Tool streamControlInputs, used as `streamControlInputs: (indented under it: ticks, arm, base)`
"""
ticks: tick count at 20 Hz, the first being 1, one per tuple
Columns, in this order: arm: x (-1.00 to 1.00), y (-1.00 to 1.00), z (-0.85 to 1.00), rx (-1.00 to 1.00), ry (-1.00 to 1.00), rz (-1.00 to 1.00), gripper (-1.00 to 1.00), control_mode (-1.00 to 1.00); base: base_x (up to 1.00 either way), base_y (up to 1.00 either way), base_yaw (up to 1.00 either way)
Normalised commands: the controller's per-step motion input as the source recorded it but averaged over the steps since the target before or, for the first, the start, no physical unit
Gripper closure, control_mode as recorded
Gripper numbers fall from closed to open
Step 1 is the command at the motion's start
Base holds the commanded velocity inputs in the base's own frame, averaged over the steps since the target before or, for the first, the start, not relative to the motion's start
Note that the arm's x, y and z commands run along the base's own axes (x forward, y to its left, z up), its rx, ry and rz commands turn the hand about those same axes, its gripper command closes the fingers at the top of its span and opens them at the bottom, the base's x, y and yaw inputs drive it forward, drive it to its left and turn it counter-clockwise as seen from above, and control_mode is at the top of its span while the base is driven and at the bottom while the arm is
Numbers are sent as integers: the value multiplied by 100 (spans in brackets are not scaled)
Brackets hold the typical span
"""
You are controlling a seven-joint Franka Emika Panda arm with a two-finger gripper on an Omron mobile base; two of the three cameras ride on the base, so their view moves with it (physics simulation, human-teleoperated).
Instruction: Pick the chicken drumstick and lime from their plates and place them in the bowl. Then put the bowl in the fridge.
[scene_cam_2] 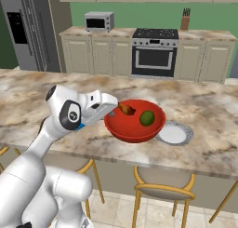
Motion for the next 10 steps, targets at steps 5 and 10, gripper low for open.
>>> streamControlInputs:
  ticks: [5, 10]
  arm:
    - [0, 0, 0, 0, 0, 0, 100, -100]
    - [0, 0, 0, 0, 0, 0, 100, -100]
  base:
    - [0, 0, 0]
    - [0, 0, 0]
